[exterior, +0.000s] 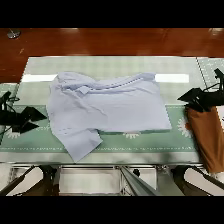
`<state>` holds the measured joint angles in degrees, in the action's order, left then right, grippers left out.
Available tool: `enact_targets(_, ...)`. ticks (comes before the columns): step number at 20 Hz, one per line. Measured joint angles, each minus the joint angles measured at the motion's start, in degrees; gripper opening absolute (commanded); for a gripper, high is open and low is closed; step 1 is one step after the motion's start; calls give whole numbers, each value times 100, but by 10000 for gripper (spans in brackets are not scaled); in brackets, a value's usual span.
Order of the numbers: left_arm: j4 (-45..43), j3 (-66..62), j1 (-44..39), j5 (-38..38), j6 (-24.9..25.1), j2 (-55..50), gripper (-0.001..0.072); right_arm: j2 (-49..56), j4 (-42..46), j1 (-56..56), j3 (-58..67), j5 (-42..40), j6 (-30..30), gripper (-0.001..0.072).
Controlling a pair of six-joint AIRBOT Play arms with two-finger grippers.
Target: Fold the shirts.
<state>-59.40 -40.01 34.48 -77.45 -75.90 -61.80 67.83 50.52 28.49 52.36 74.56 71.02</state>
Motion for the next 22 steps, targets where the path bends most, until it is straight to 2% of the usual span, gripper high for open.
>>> enact_targets(3, 177, 730, 378, 111, 92, 164, 699, -737, -304, 149, -748, -267, -223, 621)
enact_targets(7, 658, 1384, 470, 529, 256, 229, 699, -1145, -483, 212, -1217, -378, -332, 621)
enact_targets(15, 1447, 1816, -654, 1580, 452, 179, 680, -1290, -603, 238, -1558, -507, -367, 621)
enact_targets(16, 1510, 1814, -813, 1683, 455, 125, 479, -1294, -509, 240, -1528, -573, -321, 621)
enact_targets(17, 1506, 1805, -933, 1821, 461, 59, 52, -1294, -343, 240, -1482, -664, -234, 621)
enact_targets(22, 1469, 1613, -1165, 1897, 632, -116, 41, -1296, 1217, 240, -1379, -951, 638, 621)
